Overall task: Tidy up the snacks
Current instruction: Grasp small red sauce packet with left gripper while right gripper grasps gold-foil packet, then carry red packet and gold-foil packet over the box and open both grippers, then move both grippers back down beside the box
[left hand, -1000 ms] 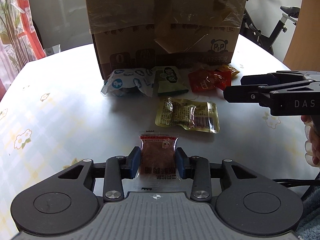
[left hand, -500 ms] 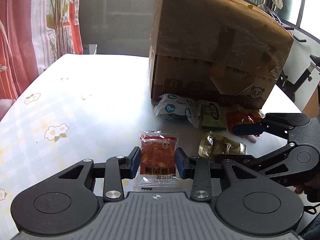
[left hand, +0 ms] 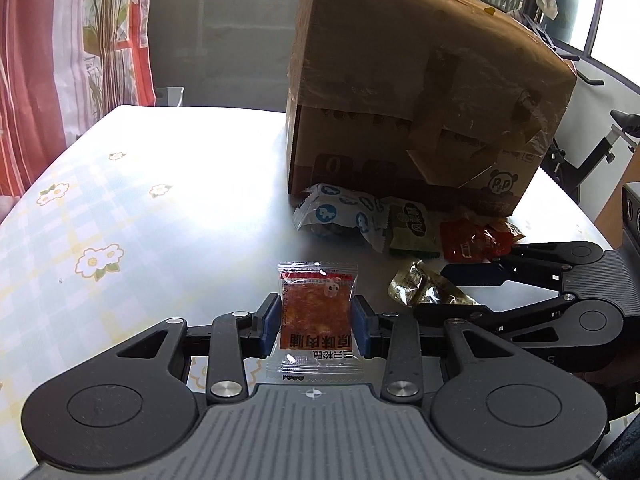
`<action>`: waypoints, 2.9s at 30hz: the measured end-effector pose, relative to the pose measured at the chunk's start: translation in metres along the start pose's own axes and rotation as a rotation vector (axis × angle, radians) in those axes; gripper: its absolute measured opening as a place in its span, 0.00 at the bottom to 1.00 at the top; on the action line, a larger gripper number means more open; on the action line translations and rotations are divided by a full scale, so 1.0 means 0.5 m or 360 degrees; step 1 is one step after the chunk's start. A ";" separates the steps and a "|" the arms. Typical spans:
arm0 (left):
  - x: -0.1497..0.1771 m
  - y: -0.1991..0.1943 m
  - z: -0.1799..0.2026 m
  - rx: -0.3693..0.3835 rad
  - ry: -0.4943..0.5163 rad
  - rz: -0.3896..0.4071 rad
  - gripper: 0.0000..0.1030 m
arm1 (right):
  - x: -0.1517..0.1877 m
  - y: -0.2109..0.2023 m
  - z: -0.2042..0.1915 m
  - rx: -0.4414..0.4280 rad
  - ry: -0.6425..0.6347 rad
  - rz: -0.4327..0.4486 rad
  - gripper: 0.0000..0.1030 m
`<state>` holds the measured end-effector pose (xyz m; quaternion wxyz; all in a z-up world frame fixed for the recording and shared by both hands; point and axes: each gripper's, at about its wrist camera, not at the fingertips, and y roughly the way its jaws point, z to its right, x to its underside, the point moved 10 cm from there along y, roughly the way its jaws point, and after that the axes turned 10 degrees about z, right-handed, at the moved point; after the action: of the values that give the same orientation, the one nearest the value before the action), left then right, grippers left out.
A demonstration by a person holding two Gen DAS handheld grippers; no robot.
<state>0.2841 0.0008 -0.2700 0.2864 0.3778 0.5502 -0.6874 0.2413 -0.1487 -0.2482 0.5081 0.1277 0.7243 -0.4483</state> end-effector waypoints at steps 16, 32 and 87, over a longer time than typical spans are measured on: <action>-0.102 -0.036 0.040 0.0056 0.0117 0.0208 0.39 | -0.088 -0.169 0.076 0.0259 0.0261 0.0435 0.44; -0.504 0.080 0.210 0.0231 0.0272 0.0578 0.39 | -0.404 -0.249 0.292 0.0563 0.0203 0.0805 0.44; -0.248 0.081 -0.004 0.0002 0.0007 0.0231 0.65 | 0.026 -0.122 0.356 0.0858 0.0396 0.0013 0.49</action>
<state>0.3858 -0.0092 -0.1886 0.3342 0.4184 0.5215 -0.6643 0.3069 -0.3256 -0.2421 0.3649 0.3149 0.6352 -0.6034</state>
